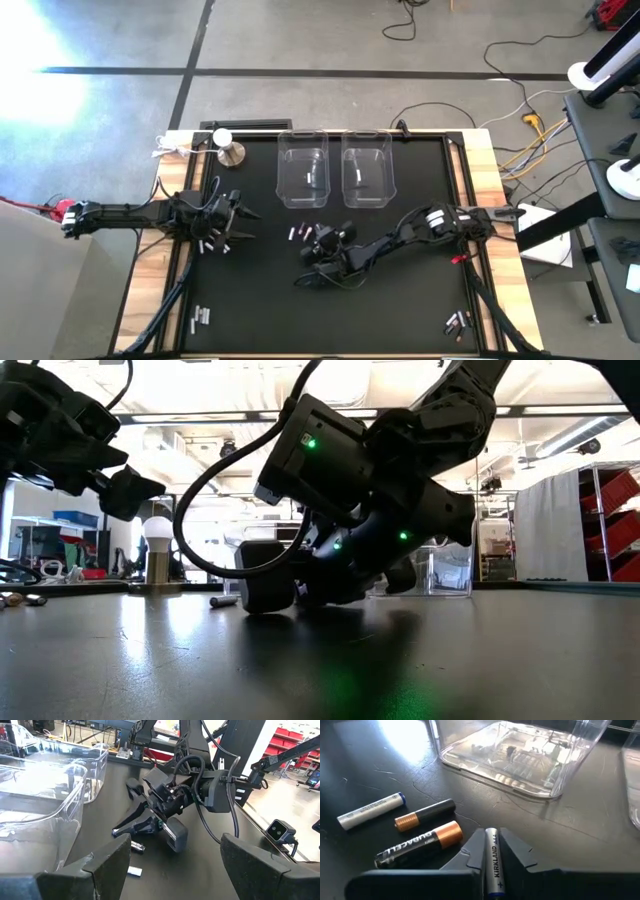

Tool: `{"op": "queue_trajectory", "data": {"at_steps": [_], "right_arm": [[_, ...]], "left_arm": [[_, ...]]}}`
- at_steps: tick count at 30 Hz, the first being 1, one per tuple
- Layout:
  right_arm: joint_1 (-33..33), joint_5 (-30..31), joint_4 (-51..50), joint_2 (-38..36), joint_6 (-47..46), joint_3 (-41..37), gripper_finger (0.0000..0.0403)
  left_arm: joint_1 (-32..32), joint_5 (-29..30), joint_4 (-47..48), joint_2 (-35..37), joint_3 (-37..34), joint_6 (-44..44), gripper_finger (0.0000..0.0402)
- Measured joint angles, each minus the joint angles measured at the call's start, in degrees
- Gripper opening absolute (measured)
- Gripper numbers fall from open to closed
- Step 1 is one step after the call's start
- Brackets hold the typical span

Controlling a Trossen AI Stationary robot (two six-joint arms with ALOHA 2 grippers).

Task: Sort batteries
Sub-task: Put the white battery into the right transparent bin

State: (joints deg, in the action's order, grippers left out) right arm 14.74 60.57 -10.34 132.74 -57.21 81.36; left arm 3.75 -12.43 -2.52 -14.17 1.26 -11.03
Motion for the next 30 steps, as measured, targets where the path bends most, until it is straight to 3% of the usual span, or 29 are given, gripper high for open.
{"op": "queue_trajectory", "data": {"at_steps": [6,12,16,20,26,30], "right_arm": [[0.80,-1.90,-9.76,-3.88,-4.17,-0.33,0.0030],[2.02,-6.72,-18.62,-13.12,-5.91,-0.34,0.0029],[2.10,-12.77,-18.64,-20.73,-4.56,-0.33,0.0030],[1.79,-13.21,-18.34,-29.85,-0.07,-0.20,0.0030],[-4.23,-14.58,-22.00,-39.05,7.53,-0.13,0.0031],[-11.90,-22.94,-29.83,-41.46,8.44,-0.11,0.0032]], "left_arm": [[0.00,0.00,0.00,0.00,0.00,-0.02,0.0284],[0.00,0.00,-0.06,-0.22,0.01,0.00,0.0284],[0.00,0.00,-0.12,-0.39,0.01,0.00,0.0284],[0.00,0.00,-0.02,-0.48,0.00,0.00,0.0284],[0.00,0.00,0.00,-0.50,0.01,0.00,0.0284],[0.00,0.00,0.00,-0.49,0.00,-0.01,0.0284]]}}
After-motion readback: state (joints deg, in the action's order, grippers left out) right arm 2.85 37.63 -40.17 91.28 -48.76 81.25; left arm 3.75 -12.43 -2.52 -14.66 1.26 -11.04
